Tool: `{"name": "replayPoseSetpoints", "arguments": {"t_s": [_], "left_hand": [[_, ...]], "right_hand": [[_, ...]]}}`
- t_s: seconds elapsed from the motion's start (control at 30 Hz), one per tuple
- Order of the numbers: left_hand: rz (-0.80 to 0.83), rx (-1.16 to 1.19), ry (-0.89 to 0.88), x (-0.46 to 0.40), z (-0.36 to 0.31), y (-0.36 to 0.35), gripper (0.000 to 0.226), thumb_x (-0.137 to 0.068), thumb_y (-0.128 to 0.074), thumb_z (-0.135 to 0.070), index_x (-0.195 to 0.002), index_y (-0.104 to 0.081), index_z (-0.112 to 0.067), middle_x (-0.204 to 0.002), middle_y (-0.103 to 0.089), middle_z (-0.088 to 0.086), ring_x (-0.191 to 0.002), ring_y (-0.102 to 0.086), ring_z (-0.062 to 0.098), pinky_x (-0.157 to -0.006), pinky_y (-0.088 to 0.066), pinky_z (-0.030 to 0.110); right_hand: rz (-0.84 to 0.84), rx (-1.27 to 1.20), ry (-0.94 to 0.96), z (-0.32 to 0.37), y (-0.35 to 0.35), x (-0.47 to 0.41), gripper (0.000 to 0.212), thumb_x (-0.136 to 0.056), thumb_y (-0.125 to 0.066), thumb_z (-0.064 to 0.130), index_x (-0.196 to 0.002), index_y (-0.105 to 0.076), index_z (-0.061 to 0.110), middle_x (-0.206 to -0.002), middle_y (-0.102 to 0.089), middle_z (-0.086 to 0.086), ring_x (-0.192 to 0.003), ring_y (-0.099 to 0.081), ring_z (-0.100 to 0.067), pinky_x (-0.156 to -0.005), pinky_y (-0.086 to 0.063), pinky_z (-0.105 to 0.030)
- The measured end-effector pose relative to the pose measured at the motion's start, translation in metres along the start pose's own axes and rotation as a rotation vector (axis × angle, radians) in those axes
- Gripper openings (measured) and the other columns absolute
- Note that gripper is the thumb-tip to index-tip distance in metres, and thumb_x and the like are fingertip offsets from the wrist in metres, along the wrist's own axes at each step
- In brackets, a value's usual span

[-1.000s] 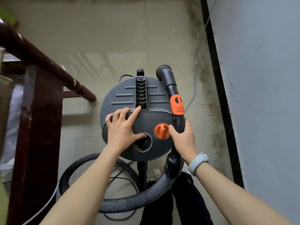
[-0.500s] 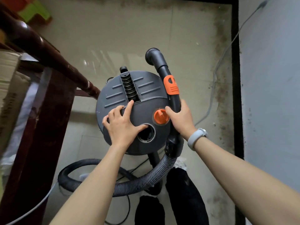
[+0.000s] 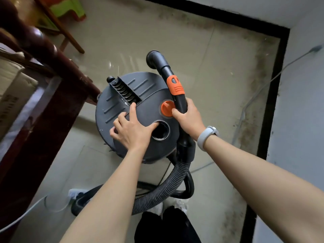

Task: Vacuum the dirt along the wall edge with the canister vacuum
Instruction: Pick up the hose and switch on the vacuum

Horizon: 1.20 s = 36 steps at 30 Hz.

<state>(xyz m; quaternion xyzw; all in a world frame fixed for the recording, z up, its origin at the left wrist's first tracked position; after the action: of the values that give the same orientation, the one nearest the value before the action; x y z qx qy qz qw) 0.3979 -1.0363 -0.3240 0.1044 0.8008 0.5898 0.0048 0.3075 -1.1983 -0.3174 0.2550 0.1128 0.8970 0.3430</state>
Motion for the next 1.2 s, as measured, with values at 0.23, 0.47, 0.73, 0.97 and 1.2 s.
{"name": "replayPoseSetpoints", "arguments": {"t_s": [0.23,0.47,0.73,0.97,1.2], "left_hand": [[0.007,-0.043,0.072,-0.011,-0.025,-0.006,0.096,-0.06,-0.062,-0.078,-0.14,-0.032,-0.035,-0.132,-0.044,0.009,-0.115,-0.036,0.029,-0.094,-0.026,0.046],[-0.012,-0.01,0.091,-0.024,-0.038,-0.013,0.092,-0.069,-0.058,-0.074,-0.145,-0.025,-0.034,-0.132,-0.041,0.011,-0.111,-0.032,0.028,-0.092,-0.023,0.043],[0.027,-0.017,0.245,-0.047,-0.062,-0.021,0.094,-0.072,-0.057,-0.072,-0.148,-0.017,-0.033,-0.139,-0.035,0.012,-0.116,-0.034,0.032,-0.096,-0.024,0.048],[0.03,0.135,0.224,-0.031,-0.067,-0.017,0.092,-0.077,-0.064,-0.059,-0.15,-0.015,-0.033,-0.154,-0.013,0.014,-0.14,-0.012,0.033,-0.11,-0.012,0.053],[0.197,0.324,-0.166,0.108,-0.109,-0.041,0.065,-0.079,-0.059,-0.051,-0.13,-0.053,-0.012,-0.131,-0.051,0.008,-0.124,-0.044,0.026,-0.104,-0.036,0.043]], "right_hand": [[0.065,0.151,0.0,0.015,0.0,-0.035,0.055,-0.089,-0.057,0.029,-0.138,-0.037,0.015,-0.123,-0.052,-0.011,-0.107,-0.054,-0.03,-0.086,-0.042,-0.036],[0.171,0.263,0.078,0.036,0.002,-0.078,0.049,-0.088,-0.058,0.028,-0.133,-0.038,0.019,-0.121,-0.053,-0.012,-0.102,-0.054,-0.029,-0.074,-0.034,-0.029],[0.269,0.333,0.134,0.054,-0.001,-0.126,0.059,-0.089,-0.057,0.026,-0.142,-0.031,0.016,-0.127,-0.051,-0.008,-0.107,-0.053,-0.03,-0.077,-0.035,-0.028],[0.251,0.056,0.029,0.028,0.04,-0.115,0.025,-0.083,-0.062,0.014,-0.104,-0.048,0.018,-0.081,-0.054,0.007,-0.068,-0.052,-0.008,-0.058,-0.04,-0.018],[0.176,-0.282,-0.261,-0.034,0.096,-0.08,0.022,-0.087,-0.058,0.007,-0.09,-0.038,0.014,-0.069,-0.049,-0.005,-0.05,-0.053,-0.016,-0.056,-0.049,-0.033]]}}
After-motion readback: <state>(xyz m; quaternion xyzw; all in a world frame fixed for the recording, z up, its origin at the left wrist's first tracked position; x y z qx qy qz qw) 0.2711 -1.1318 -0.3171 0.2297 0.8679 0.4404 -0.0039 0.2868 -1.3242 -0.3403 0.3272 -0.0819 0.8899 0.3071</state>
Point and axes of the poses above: each hand's wrist, its own x-axis away from the middle knuckle, its own y-axis out of the back of the hand, z = x × y, the point moved 5 cm from there along -x, towards the middle knuckle
